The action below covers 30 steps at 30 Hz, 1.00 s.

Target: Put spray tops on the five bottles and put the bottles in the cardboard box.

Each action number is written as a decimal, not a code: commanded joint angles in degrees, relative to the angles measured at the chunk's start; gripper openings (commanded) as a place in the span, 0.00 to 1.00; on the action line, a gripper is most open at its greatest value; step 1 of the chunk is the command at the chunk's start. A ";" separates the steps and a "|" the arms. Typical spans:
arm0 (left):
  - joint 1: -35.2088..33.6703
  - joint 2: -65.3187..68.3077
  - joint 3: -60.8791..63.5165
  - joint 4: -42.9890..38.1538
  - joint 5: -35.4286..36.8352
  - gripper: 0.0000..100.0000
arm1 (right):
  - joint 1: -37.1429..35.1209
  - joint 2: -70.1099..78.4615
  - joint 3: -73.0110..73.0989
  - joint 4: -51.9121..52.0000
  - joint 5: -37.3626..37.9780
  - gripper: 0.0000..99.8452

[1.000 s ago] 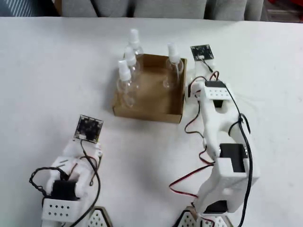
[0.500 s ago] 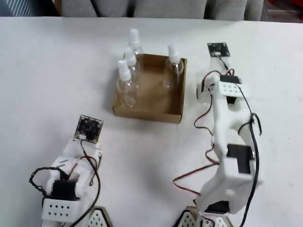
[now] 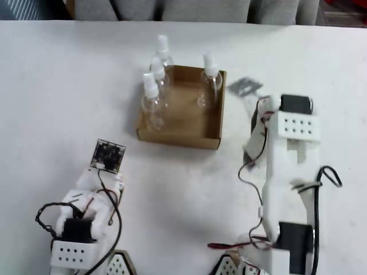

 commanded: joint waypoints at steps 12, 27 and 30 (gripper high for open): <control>-0.57 -1.01 -0.18 2.64 -9.76 0.02 | -8.04 -37.58 38.42 -1.45 51.25 0.01; -0.57 -1.01 -0.18 2.99 -13.27 0.02 | -20.62 -41.89 49.14 -20.44 29.71 0.28; -0.57 -1.01 -0.18 2.99 -13.27 0.02 | -20.53 -41.89 49.32 -23.60 24.79 0.32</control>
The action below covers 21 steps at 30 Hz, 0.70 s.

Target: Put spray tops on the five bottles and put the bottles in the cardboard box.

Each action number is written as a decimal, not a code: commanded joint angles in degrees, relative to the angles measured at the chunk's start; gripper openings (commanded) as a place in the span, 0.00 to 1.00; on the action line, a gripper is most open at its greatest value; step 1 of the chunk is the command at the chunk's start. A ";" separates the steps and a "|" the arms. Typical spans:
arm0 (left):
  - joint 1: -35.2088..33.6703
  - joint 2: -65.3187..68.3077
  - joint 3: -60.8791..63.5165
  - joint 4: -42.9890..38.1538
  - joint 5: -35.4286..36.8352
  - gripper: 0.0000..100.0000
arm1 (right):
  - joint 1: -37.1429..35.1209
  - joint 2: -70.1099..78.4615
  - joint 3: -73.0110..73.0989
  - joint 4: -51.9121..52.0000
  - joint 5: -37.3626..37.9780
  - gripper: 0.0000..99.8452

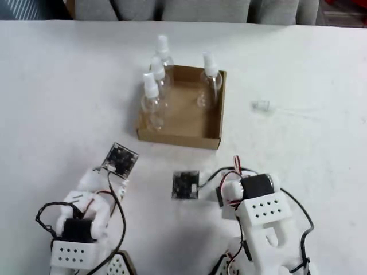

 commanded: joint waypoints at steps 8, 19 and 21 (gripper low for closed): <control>-0.57 -1.01 -0.18 0.35 -0.53 0.02 | 1.89 -1.10 -2.64 -5.93 -14.68 0.31; -0.31 -1.36 -0.18 -2.55 2.37 0.02 | 20.62 -0.75 -8.70 2.24 -32.62 0.01; -0.04 -1.10 -0.18 -3.60 6.33 0.02 | 24.13 -0.75 -7.38 3.82 -32.18 0.02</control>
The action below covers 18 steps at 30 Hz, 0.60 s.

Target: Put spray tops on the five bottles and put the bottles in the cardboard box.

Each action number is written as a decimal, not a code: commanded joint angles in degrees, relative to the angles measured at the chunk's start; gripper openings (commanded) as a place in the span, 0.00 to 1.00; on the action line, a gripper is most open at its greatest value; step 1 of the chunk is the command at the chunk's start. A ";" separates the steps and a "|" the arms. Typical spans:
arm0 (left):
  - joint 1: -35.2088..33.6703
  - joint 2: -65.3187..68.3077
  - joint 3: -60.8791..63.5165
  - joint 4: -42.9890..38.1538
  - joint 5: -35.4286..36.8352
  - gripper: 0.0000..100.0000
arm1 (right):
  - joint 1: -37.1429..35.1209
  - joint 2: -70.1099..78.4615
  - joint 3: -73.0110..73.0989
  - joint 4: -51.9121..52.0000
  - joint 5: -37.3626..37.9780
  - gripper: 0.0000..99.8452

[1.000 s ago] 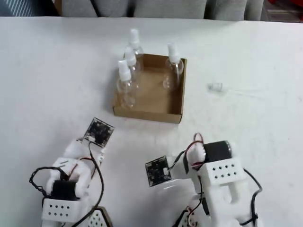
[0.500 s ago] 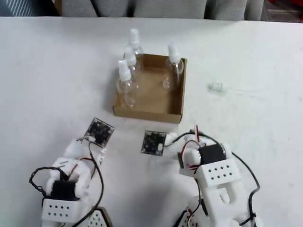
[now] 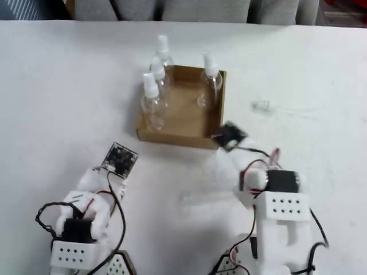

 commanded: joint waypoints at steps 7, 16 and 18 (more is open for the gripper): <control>4.00 -0.66 -5.71 -0.26 5.71 0.02 | 8.66 -0.57 6.15 -0.48 0.26 0.02; 7.16 -0.57 -8.88 1.58 5.80 0.02 | 8.57 -0.48 9.58 -7.34 -8.53 0.02; 8.48 -0.57 -8.88 1.58 5.89 0.02 | 8.66 -0.48 9.67 -7.96 -8.97 0.02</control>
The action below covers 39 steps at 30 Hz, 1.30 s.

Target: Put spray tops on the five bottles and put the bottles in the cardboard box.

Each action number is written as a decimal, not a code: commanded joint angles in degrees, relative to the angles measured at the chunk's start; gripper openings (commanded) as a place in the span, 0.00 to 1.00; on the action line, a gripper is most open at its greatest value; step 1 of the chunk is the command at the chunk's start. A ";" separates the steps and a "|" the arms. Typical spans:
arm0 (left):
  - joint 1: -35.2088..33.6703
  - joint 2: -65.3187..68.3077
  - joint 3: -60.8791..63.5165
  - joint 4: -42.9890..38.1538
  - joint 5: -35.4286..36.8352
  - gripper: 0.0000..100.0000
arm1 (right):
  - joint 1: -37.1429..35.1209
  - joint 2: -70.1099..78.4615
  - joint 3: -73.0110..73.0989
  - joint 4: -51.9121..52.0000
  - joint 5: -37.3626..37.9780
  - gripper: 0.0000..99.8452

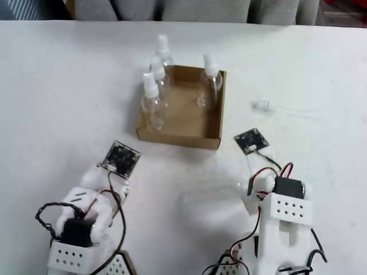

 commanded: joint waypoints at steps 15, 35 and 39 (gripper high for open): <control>6.99 33.89 -26.20 -1.85 2.90 0.02 | 0.48 -0.48 1.05 -2.77 -2.46 0.02; 28.44 82.95 -39.03 -33.67 12.66 0.02 | 4.70 -0.48 7.74 -11.56 -2.37 0.02; 31.16 88.04 -39.38 -37.89 12.66 0.02 | 1.63 -0.48 9.05 -12.79 -2.46 0.02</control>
